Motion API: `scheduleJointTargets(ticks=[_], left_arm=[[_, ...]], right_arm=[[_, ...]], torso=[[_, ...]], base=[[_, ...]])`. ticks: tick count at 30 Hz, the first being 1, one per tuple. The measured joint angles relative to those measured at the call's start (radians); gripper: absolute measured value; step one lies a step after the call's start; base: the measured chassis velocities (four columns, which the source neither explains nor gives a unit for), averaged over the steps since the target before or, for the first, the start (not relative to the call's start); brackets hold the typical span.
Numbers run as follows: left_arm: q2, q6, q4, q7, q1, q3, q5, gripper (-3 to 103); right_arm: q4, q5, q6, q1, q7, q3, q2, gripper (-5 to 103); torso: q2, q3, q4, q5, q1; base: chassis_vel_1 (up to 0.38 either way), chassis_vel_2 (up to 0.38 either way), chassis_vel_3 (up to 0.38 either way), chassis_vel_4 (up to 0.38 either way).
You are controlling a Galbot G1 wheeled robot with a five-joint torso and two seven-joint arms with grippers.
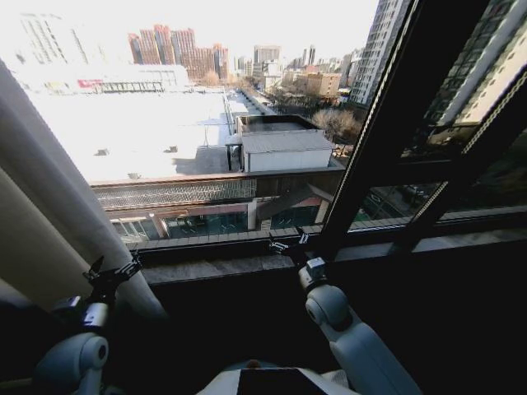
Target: Open the curtains by pulling them apart, changing their state from closed to fully open.
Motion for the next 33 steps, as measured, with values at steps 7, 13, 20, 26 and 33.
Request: scheduleJointTargets(ticks=[7, 13, 20, 26, 33], left_arm=[[0.001, 0.011, -0.010, -0.161, -0.040, 0.053, 0.020, 100], [0.036, 0.018, 0.008, -0.125, -0.054, 0.071, 0.131, 100], [0.045, -0.020, 0.015, 0.021, -0.049, 0.072, 0.149, 100], [0.040, -0.029, 0.022, 0.045, -0.051, 0.063, 0.147, 100], [0.035, -0.042, 0.035, 0.044, -0.050, 0.057, 0.146, 100]], right_arm=[[0.004, -0.003, -0.002, -0.008, 0.024, -0.003, 0.022, 100], [0.017, -0.047, -0.010, -0.017, 0.038, 0.002, 0.037, 100], [0.040, -0.055, -0.025, -0.024, 0.039, 0.011, 0.029, 100], [0.052, -0.051, -0.039, -0.024, 0.035, 0.013, 0.019, 100], [0.052, -0.041, -0.044, -0.024, 0.033, 0.011, 0.011, 100]], torso=[[0.000, 0.000, -0.0001, -0.0002, 0.000], [0.000, 0.000, -0.0001, -0.0002, 0.000], [0.000, 0.000, -0.0001, -0.0002, 0.000], [0.000, 0.000, -0.0001, -0.0002, 0.000], [0.000, 0.000, -0.0001, -0.0003, 0.000]], base=[[0.000, 0.000, 0.000, 0.000], [0.000, 0.000, 0.000, 0.000], [0.000, 0.000, 0.000, 0.000], [0.000, 0.000, 0.000, 0.000], [-0.083, -0.086, 0.073, 0.093]])
